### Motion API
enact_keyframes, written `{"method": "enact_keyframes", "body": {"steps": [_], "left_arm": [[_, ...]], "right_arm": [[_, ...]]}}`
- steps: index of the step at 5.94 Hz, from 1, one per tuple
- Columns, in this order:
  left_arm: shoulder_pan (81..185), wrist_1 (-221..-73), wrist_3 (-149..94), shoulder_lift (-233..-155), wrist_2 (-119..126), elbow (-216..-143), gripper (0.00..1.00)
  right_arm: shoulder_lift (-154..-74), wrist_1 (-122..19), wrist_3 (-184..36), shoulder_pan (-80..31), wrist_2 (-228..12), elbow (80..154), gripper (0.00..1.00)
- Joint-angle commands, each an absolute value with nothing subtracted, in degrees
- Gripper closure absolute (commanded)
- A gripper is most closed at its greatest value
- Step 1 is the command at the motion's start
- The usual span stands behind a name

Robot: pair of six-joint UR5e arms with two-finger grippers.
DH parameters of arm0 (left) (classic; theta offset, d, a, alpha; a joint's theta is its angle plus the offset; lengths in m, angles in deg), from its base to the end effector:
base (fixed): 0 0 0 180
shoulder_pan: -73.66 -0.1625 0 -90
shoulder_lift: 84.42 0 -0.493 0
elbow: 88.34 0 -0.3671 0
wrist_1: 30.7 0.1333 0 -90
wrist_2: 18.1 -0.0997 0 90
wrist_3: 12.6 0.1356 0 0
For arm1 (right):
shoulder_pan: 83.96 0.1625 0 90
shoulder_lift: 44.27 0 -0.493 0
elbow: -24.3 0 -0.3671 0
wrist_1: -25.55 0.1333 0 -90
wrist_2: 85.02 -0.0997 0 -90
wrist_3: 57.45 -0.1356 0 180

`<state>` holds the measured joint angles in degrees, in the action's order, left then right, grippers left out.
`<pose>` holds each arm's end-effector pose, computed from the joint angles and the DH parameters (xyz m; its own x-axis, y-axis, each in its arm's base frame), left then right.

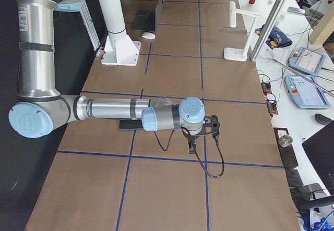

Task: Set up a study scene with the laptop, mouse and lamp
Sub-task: 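Lower the left gripper onto the grey laptop's open lid edge and grasp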

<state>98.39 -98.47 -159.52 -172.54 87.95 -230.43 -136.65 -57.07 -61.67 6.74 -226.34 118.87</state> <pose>0.2941 -0.2410 0.4415 0.1997 -0.9785 -0.0515 0.8272 0.1965 -0.5264 0.0330 -0.4584 0.7080 0.6239 -0.0493 0.7799 -0.0581 0.9923 0.1092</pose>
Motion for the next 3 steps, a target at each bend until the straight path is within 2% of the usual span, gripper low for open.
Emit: {"method": "enact_keyframes", "body": {"steps": [1,2,3], "left_arm": [[96.16,-98.47,-159.55,-172.57,87.72,-229.06,0.00],[96.16,-98.38,-159.81,-172.48,87.63,-229.06,0.11],[96.16,-98.38,-159.73,-172.57,87.46,-229.06,0.55]], "right_arm": [[-136.65,-57.07,-61.67,6.75,-226.34,118.87,0.00],[-136.65,-57.07,-61.67,6.75,-226.34,118.87,0.00],[-136.65,-57.07,-61.67,6.75,-226.34,118.96,0.00]]}}
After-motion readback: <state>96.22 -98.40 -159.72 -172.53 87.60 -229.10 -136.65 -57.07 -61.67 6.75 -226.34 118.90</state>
